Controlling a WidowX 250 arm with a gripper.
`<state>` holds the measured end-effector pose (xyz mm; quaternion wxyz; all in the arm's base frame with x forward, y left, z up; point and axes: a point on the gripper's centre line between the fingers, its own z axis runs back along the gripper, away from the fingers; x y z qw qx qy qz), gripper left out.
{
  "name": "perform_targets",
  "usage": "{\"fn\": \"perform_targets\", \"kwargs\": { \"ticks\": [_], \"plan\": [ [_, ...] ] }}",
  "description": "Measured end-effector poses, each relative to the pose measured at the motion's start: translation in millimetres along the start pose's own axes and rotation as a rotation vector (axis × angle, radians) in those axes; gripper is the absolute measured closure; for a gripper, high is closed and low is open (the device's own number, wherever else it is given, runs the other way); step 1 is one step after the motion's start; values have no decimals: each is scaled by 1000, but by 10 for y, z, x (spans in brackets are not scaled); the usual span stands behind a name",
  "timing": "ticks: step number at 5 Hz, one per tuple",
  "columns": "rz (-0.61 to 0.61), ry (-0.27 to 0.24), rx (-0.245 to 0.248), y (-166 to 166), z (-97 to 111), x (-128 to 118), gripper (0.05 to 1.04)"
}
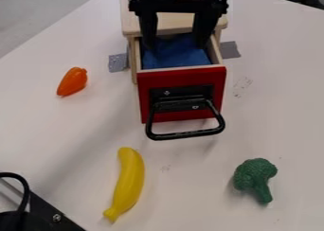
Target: Put the yellow banana in the drawer
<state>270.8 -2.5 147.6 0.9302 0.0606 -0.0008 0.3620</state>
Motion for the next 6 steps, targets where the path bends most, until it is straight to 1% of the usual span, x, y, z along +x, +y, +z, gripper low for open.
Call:
{"fn": "perform_targets", "kwargs": {
  "ticks": [1, 2, 3, 4, 5, 6],
  "plan": [
    [-1, 23, 18, 8, -74, -23, 83],
    [-36, 86, 8, 83, -239, -196, 83],
    [-51, 90, -12, 198, -333, -358, 83],
    [-68, 87, -14, 319, -446, -537, 83],
    [-108, 69, -45, 503, -637, -713, 83],
    [-111, 62, -64, 609, -808, -761, 83]
  ]
}}
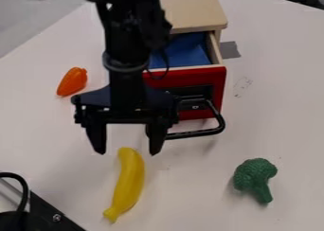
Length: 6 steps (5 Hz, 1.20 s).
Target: Put the yellow banana in the drawer
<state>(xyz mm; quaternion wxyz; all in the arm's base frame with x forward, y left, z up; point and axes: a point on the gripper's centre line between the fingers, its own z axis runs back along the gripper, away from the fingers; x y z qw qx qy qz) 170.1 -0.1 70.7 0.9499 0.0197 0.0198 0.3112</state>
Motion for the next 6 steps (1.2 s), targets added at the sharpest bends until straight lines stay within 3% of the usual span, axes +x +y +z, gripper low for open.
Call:
{"fn": "perform_targets", "kwargs": {
  "ticks": [3, 6],
  "plan": [
    [-2, -33, -65, 166, -289, 63, 83],
    [-30, -18, -63, 186, -519, -174, 83]
  ]
}}
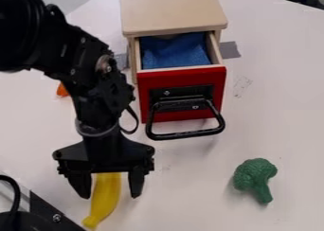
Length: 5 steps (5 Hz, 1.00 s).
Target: Put the yellow banana in the drawer
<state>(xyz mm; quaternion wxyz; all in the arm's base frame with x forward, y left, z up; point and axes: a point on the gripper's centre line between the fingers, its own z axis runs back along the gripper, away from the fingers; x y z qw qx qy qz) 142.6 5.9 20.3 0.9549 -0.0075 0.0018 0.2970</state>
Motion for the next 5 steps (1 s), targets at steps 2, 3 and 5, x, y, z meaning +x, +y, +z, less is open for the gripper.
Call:
{"fn": "perform_targets", "kwargs": {
  "ticks": [2, 3, 5],
  "plan": [
    [13, 1, 13, 36, -63, -25, 83],
    [55, 21, 30, 45, -98, 20, 83],
    [302, 57, 18, 160, -77, 241, 91]
  ]
}}
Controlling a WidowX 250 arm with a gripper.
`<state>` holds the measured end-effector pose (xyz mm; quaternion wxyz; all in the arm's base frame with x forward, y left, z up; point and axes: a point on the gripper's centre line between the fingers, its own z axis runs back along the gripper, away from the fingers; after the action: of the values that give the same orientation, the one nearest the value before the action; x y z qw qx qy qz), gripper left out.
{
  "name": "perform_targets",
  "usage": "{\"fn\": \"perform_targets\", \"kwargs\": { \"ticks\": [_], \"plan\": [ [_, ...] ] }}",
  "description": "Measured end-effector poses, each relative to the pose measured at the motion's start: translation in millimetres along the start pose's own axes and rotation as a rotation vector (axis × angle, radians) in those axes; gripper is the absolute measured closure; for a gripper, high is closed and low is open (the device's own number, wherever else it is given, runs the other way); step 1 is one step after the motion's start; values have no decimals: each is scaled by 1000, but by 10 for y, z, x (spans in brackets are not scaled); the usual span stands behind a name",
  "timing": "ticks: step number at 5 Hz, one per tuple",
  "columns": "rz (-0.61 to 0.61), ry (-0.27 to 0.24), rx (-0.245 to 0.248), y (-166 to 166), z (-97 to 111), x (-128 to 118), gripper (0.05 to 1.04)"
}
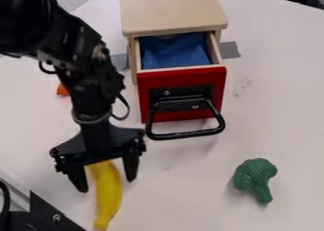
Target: Put the yellow banana in the drawer
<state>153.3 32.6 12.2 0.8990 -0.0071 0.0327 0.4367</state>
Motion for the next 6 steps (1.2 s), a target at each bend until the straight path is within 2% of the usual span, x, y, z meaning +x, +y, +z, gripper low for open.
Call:
{"fn": "perform_targets", "kwargs": {
  "ticks": [1, 2, 3, 4, 6],
  "plan": [
    [67, 37, 46, 47, -51, 56, 191],
    [105, 27, 56, 59, -51, 77, 478],
    [103, 18, 54, 69, -53, 71, 530],
    [108, 23, 54, 70, -50, 65, 530],
    [81, 32, 7, 65, 367, -15, 530]
  ]
}}
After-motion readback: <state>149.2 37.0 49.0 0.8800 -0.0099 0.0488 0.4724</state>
